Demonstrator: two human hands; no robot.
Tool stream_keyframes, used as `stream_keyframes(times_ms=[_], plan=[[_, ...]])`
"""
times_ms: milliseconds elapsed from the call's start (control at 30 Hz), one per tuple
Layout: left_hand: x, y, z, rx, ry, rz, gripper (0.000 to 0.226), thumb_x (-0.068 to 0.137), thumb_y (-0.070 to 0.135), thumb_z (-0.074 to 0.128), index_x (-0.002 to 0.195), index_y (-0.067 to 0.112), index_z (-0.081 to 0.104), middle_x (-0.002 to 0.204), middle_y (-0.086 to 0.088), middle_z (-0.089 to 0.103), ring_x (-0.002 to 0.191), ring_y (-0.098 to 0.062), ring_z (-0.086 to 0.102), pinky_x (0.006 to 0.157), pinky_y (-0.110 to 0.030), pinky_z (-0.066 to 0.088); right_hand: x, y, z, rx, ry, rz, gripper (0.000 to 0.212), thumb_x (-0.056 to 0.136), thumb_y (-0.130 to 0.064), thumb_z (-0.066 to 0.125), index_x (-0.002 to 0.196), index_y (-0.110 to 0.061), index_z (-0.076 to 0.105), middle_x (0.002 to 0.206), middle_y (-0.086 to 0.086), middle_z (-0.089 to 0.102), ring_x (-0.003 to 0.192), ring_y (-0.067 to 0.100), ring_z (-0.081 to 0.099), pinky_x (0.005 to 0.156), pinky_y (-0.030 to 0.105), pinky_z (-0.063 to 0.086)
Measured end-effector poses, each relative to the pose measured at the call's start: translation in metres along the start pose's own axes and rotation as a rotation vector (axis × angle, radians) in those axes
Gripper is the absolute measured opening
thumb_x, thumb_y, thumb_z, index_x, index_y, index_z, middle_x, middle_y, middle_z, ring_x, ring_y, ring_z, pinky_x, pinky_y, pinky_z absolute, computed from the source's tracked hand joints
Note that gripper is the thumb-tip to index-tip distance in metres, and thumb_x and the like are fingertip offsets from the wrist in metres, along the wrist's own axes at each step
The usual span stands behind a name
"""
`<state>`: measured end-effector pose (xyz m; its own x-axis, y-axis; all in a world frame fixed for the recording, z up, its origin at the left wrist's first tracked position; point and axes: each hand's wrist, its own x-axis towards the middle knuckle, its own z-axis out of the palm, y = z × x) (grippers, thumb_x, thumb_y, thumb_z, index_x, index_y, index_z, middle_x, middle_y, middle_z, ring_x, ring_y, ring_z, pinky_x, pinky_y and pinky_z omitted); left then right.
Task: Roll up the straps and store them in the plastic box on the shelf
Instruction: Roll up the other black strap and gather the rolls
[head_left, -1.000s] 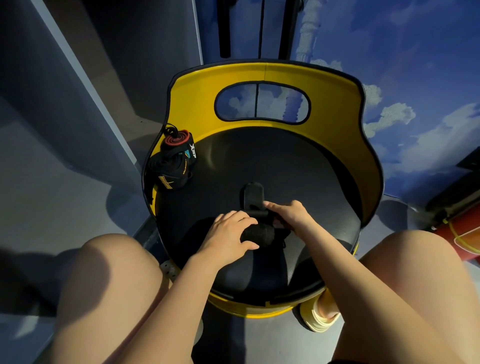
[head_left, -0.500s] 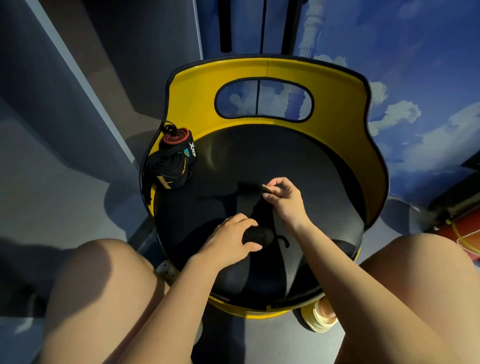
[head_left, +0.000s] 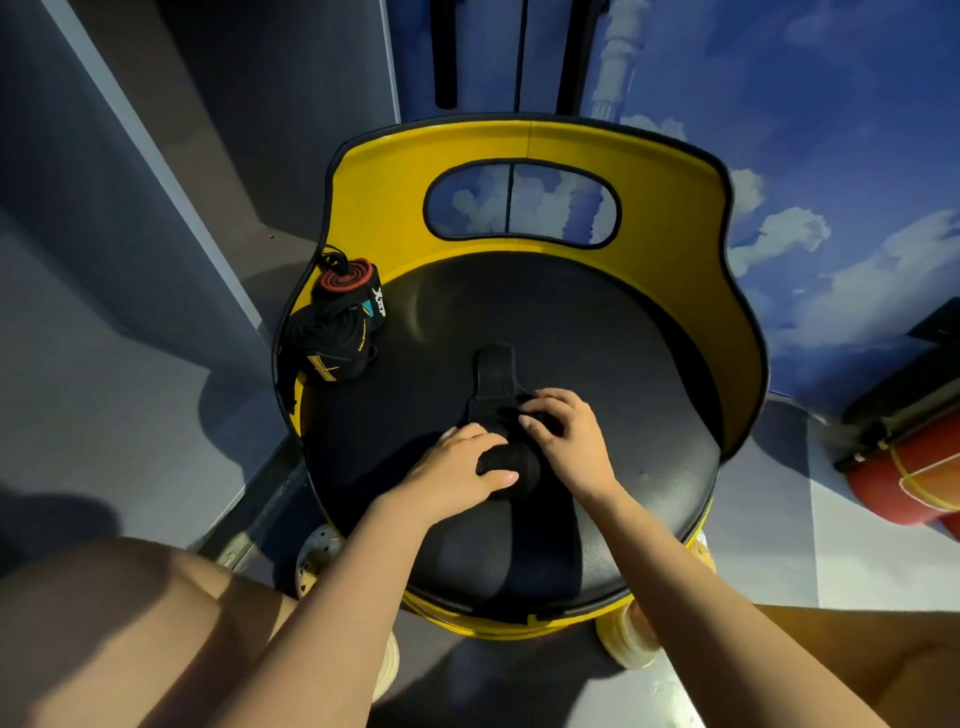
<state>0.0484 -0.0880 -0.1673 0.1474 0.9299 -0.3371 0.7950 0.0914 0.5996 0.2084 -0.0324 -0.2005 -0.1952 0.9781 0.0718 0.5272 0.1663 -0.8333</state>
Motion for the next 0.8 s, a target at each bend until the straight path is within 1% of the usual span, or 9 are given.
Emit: stream_keyframes(times_ms=[100, 233, 367, 467, 533, 600, 667, 733, 800], plan=[[0.004, 0.001, -0.003, -0.019, 0.0, -0.029, 0.05, 0.091, 0.043, 0.053, 0.137, 0.026, 0.042, 0.133, 0.007, 0.042, 0.129, -0.014, 0.034, 0.103, -0.029, 0.032, -0.017, -0.003, -0.006, 0.146, -0.104, -0.014, 0.009, 0.088, -0.022, 0.063, 0.092, -0.029, 0.068, 0.097, -0.013, 0.063, 0.096, 0.0, 0.057, 0.085, 0.014, 0.041], [0.01, 0.0, -0.006, -0.07, -0.027, -0.095, 0.05, 0.092, 0.041, 0.051, 0.139, 0.027, 0.041, 0.138, 0.004, 0.038, 0.131, -0.017, 0.034, 0.105, -0.033, 0.032, -0.033, 0.001, -0.006, 0.101, -0.221, -0.083, 0.019, 0.089, -0.029, 0.062, 0.108, -0.028, 0.064, 0.108, -0.014, 0.058, 0.105, -0.004, 0.052, 0.091, 0.009, 0.037], [0.015, -0.002, -0.001, -0.117, 0.021, -0.113, 0.044, 0.093, 0.043, 0.047, 0.134, 0.028, 0.046, 0.135, 0.007, 0.042, 0.129, -0.017, 0.036, 0.105, -0.034, 0.033, -0.03, 0.0, -0.003, 0.117, -0.202, -0.003, 0.022, 0.092, -0.03, 0.057, 0.113, -0.025, 0.062, 0.11, -0.013, 0.058, 0.108, 0.001, 0.052, 0.095, 0.017, 0.038], [0.016, -0.004, 0.003, -0.164, 0.126, -0.1, 0.038, 0.093, 0.048, 0.046, 0.127, 0.031, 0.05, 0.129, 0.008, 0.043, 0.123, -0.016, 0.042, 0.099, -0.031, 0.037, -0.02, -0.004, 0.0, 0.113, -0.19, 0.083, 0.022, 0.094, -0.032, 0.053, 0.112, -0.025, 0.063, 0.106, -0.014, 0.058, 0.108, 0.004, 0.05, 0.094, 0.021, 0.036], [0.015, -0.006, 0.006, -0.163, 0.232, -0.088, 0.036, 0.09, 0.047, 0.052, 0.122, 0.031, 0.051, 0.125, 0.007, 0.045, 0.12, -0.015, 0.041, 0.092, -0.026, 0.035, -0.013, -0.007, -0.002, 0.104, -0.196, 0.129, 0.022, 0.095, -0.032, 0.051, 0.11, -0.023, 0.065, 0.103, -0.012, 0.059, 0.105, 0.006, 0.051, 0.089, 0.02, 0.035], [0.013, -0.009, 0.01, -0.194, 0.304, -0.049, 0.041, 0.083, 0.042, 0.063, 0.12, 0.03, 0.051, 0.123, 0.007, 0.046, 0.12, -0.013, 0.039, 0.092, -0.023, 0.033, -0.007, -0.009, -0.003, 0.119, -0.211, 0.176, 0.021, 0.095, -0.033, 0.051, 0.105, -0.022, 0.066, 0.1, -0.009, 0.062, 0.099, 0.007, 0.055, 0.079, 0.016, 0.038], [0.012, -0.013, 0.012, -0.232, 0.314, -0.009, 0.048, 0.078, 0.035, 0.071, 0.121, 0.028, 0.051, 0.122, 0.01, 0.045, 0.122, -0.011, 0.039, 0.094, -0.022, 0.032, -0.002, -0.01, -0.002, 0.131, -0.217, 0.216, 0.021, 0.094, -0.035, 0.051, 0.102, -0.023, 0.067, 0.099, -0.008, 0.063, 0.095, 0.008, 0.056, 0.072, 0.014, 0.038], [0.014, -0.016, 0.012, -0.279, 0.311, 0.004, 0.047, 0.078, 0.031, 0.072, 0.121, 0.027, 0.053, 0.118, 0.015, 0.044, 0.122, -0.01, 0.04, 0.094, -0.021, 0.032, 0.001, -0.01, 0.0, 0.121, -0.195, 0.227, 0.023, 0.094, -0.035, 0.052, 0.103, -0.021, 0.068, 0.101, -0.006, 0.06, 0.095, 0.008, 0.053, 0.076, 0.018, 0.036], [0.016, -0.016, 0.009, -0.312, 0.296, -0.005, 0.043, 0.081, 0.03, 0.069, 0.121, 0.027, 0.054, 0.115, 0.017, 0.043, 0.121, -0.009, 0.04, 0.094, -0.021, 0.031, 0.003, -0.009, 0.003, 0.099, -0.151, 0.193, 0.022, 0.094, -0.032, 0.053, 0.103, -0.019, 0.067, 0.104, -0.004, 0.055, 0.097, 0.008, 0.051, 0.081, 0.017, 0.034]])
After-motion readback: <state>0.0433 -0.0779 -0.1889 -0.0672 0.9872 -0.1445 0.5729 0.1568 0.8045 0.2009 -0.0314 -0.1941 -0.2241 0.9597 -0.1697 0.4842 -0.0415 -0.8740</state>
